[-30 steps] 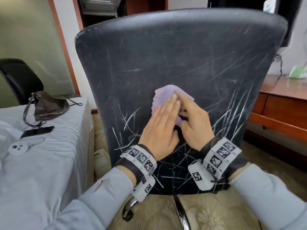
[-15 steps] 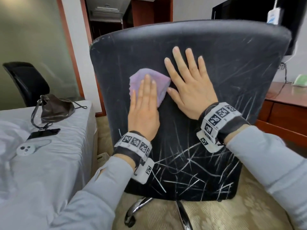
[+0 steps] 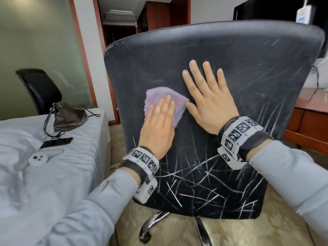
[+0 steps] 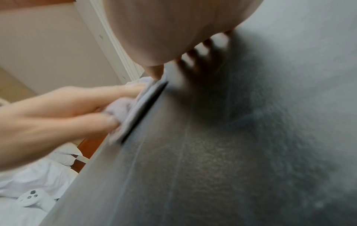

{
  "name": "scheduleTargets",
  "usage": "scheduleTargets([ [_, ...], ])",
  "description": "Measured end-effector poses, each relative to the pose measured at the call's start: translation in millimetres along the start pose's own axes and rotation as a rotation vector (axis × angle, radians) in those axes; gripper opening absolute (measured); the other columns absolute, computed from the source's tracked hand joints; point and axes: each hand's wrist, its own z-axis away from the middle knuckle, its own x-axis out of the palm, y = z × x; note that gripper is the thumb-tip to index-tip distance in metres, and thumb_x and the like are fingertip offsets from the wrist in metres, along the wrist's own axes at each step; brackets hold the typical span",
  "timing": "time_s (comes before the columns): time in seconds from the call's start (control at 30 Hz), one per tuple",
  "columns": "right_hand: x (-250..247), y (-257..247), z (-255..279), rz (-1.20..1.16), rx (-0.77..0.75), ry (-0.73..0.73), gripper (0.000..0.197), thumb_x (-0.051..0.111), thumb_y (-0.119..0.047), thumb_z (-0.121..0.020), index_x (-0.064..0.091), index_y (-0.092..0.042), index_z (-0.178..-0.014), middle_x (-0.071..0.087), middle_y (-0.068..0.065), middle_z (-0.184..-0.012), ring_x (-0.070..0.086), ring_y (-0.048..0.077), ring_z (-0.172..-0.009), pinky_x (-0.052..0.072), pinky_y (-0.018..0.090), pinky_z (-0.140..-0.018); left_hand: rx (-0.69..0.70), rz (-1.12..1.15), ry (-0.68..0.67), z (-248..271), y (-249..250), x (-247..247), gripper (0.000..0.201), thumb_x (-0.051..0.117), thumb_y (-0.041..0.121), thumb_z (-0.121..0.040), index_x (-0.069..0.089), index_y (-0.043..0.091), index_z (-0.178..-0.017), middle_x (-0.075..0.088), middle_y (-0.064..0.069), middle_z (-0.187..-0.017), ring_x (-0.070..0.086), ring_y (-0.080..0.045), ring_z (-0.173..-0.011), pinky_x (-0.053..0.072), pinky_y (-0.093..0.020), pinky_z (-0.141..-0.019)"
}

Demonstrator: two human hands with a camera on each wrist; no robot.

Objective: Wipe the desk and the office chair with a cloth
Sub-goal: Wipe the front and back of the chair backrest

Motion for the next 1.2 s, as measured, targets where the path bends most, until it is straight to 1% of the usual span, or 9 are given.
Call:
scheduleTargets([
  [0.1, -1.6, 1.9, 0.9, -0.001, -0.004, 0.005, 0.072, 0.036, -0.044, -0.100, 0.006, -0.015, -0.159, -0.002, 0.009, -0.166, -0.003, 0.033, -0.152, -0.004, 0.051, -0.121, 0.087, -0.111, 0.019, -11.5, -26.4, -10.2, 0.068, 0.051, 0.019, -0.095, 0.027, 0.001, -0.155, 0.025, -0.017, -0.163, 0.025, -0.030, -0.151, 0.021, -0.054, -0.122],
  [0.23, -3.7, 0.6, 3.0, -0.018, 0.013, -0.006, 0.074, 0.037, -0.045, -0.099, 0.006, -0.014, -0.159, -0.003, 0.008, -0.166, -0.004, 0.034, -0.152, -0.004, 0.051, -0.121, -0.143, 0.094, 0.179, -44.9, -12.9, -23.6, 0.063, 0.045, 0.019, -0.095, 0.032, 0.000, -0.153, 0.029, -0.019, -0.161, 0.028, -0.033, -0.150, 0.023, -0.050, -0.122],
  [0.4, -13.6, 11.6, 11.9, -0.145, -0.027, -0.003, 0.076, 0.048, -0.037, -0.095, 0.014, -0.014, -0.158, -0.001, 0.008, -0.166, -0.003, 0.031, -0.152, -0.002, 0.048, -0.121, 0.145, -0.004, 0.035, -3.7, 1.8, 0.5, 0.064, 0.055, 0.014, -0.093, 0.036, 0.006, -0.154, 0.031, -0.012, -0.162, 0.032, -0.027, -0.148, 0.032, -0.050, -0.117],
  [0.57, -16.3, 27.4, 37.8, -0.149, -0.010, -0.076, 0.081, 0.056, -0.029, -0.090, 0.015, -0.017, -0.158, -0.002, 0.005, -0.166, -0.003, 0.029, -0.153, -0.002, 0.046, -0.122, -0.327, 0.152, 0.244, -43.4, -11.6, -17.5, 0.063, 0.048, 0.011, -0.094, 0.032, -0.001, -0.153, 0.029, -0.019, -0.161, 0.028, -0.033, -0.150, 0.032, -0.051, -0.117],
  [0.73, -15.8, 18.2, 37.5, -0.250, -0.016, -0.047, 0.083, 0.056, -0.014, -0.082, 0.020, -0.010, -0.157, -0.001, 0.008, -0.166, -0.003, 0.029, -0.153, -0.001, 0.046, -0.122, 0.141, 0.044, 0.004, -7.8, 34.1, 6.8, 0.072, 0.059, 0.009, -0.090, 0.028, 0.007, -0.156, 0.029, -0.012, -0.163, 0.029, -0.027, -0.150, 0.029, -0.052, -0.118],
  [0.9, -22.1, 45.3, 61.8, -0.279, 0.067, -0.005, 0.084, 0.052, -0.001, -0.077, 0.023, -0.007, -0.156, 0.003, 0.009, -0.166, -0.002, 0.031, -0.152, -0.002, 0.047, -0.123, -0.286, 0.274, 0.280, -53.3, 45.5, -8.2, 0.063, 0.046, 0.009, -0.096, 0.027, 0.003, -0.156, 0.021, -0.014, -0.165, 0.019, -0.030, -0.153, 0.018, -0.048, -0.124],
  [1.07, -25.6, 64.1, 73.6, -0.442, 0.067, 0.098, 0.083, 0.039, 0.004, -0.069, 0.033, -0.001, -0.151, 0.012, 0.019, -0.163, 0.005, 0.036, -0.152, 0.003, 0.047, -0.123, 0.235, 0.121, -0.005, -1.5, 103.2, 34.8, 0.077, 0.060, 0.008, -0.089, 0.024, 0.009, -0.157, 0.024, -0.009, -0.165, 0.024, -0.024, -0.151, 0.013, -0.046, -0.124],
  [1.13, -30.0, 77.4, 88.5, -0.402, 0.198, 0.212, 0.082, 0.044, 0.007, -0.067, 0.039, -0.001, -0.148, 0.014, 0.023, -0.161, 0.007, 0.041, -0.150, 0.008, 0.057, -0.121, 0.245, 0.084, 0.006, -7.7, 84.7, 33.0, 0.075, 0.058, 0.005, -0.088, 0.028, 0.009, -0.157, 0.026, -0.009, -0.164, 0.025, -0.022, -0.150, 0.018, -0.047, -0.122],
  [1.2, -28.1, 90.2, 101.8, -0.369, 0.377, 0.246, 0.081, 0.050, 0.004, -0.068, 0.041, -0.007, -0.148, 0.010, 0.024, -0.162, 0.006, 0.045, -0.149, 0.013, 0.063, -0.117, 0.094, 0.153, 0.123, -38.6, 81.4, 15.1, 0.067, 0.050, 0.007, -0.092, 0.029, 0.008, -0.156, 0.025, -0.010, -0.164, 0.021, -0.023, -0.151, 0.015, -0.046, -0.123],
])
